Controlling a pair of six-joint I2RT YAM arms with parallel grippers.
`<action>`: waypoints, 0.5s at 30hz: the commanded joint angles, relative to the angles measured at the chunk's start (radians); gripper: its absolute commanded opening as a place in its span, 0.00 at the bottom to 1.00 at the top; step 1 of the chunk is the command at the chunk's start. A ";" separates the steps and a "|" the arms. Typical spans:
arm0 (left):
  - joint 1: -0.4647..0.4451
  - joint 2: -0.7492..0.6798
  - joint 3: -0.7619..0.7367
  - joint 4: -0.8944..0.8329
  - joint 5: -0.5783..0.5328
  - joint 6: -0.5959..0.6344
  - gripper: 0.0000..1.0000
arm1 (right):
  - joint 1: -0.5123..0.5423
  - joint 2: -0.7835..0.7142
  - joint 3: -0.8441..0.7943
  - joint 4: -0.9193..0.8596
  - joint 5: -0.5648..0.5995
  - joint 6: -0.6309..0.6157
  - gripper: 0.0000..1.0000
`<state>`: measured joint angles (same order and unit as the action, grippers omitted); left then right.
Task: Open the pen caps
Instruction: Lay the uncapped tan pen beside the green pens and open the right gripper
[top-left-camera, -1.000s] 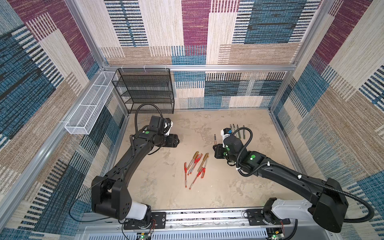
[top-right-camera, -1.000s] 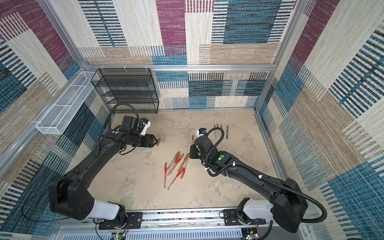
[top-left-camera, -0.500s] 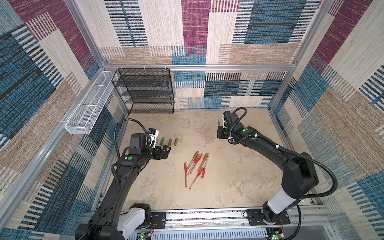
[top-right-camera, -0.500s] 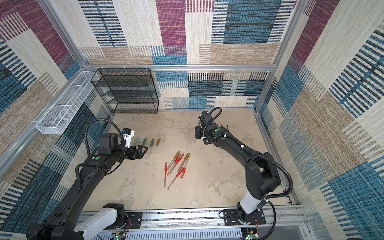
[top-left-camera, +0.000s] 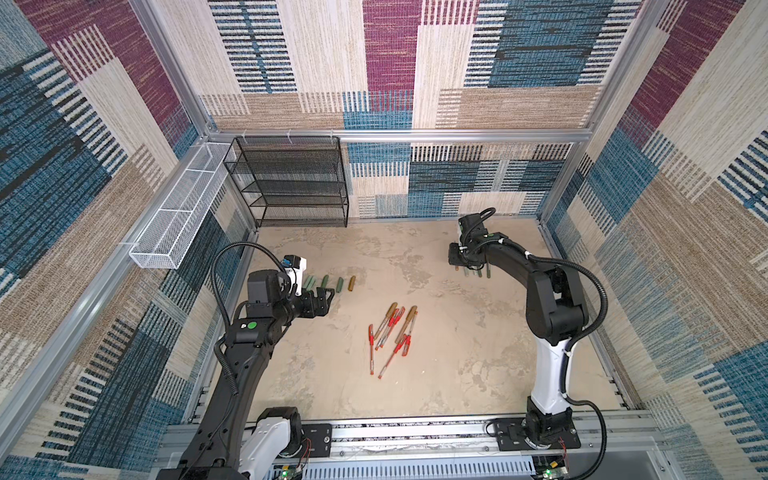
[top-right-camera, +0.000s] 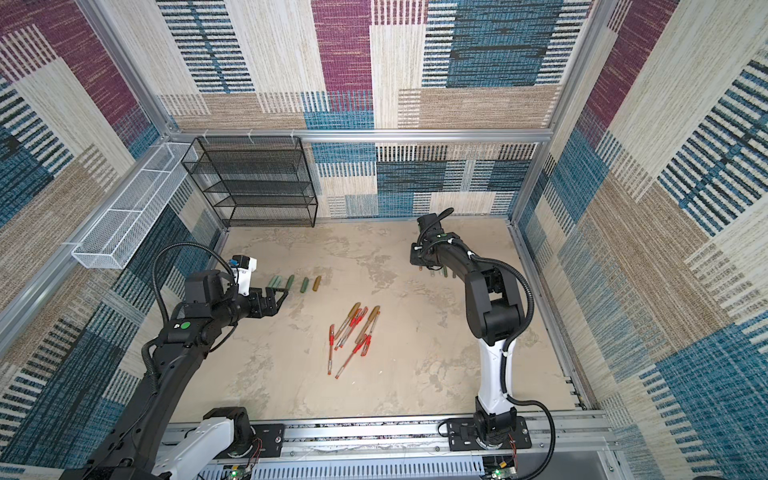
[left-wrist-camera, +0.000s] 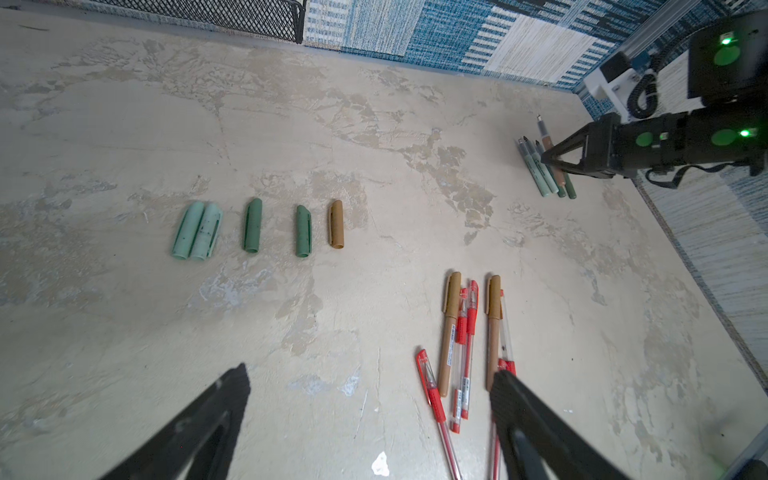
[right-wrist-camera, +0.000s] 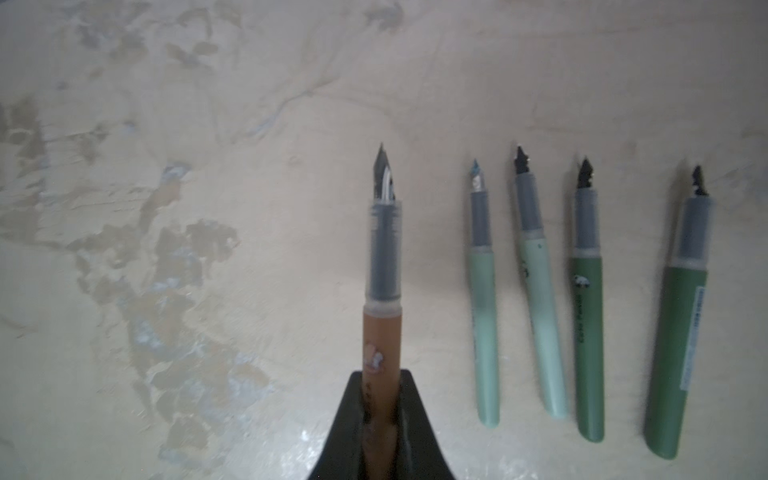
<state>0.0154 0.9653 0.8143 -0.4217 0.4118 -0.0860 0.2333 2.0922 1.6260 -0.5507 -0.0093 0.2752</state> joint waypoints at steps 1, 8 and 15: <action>0.009 0.006 0.000 0.033 0.013 0.002 0.94 | -0.009 0.039 0.037 -0.017 -0.025 -0.012 0.03; 0.014 0.002 -0.002 0.032 0.012 0.006 0.94 | -0.009 0.113 0.075 -0.017 -0.057 0.004 0.05; 0.017 0.004 -0.002 0.033 0.015 0.005 0.94 | -0.008 0.128 0.061 -0.025 -0.029 0.023 0.07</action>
<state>0.0303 0.9653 0.8085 -0.4072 0.4225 -0.0849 0.2234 2.2196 1.6894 -0.5686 -0.0517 0.2771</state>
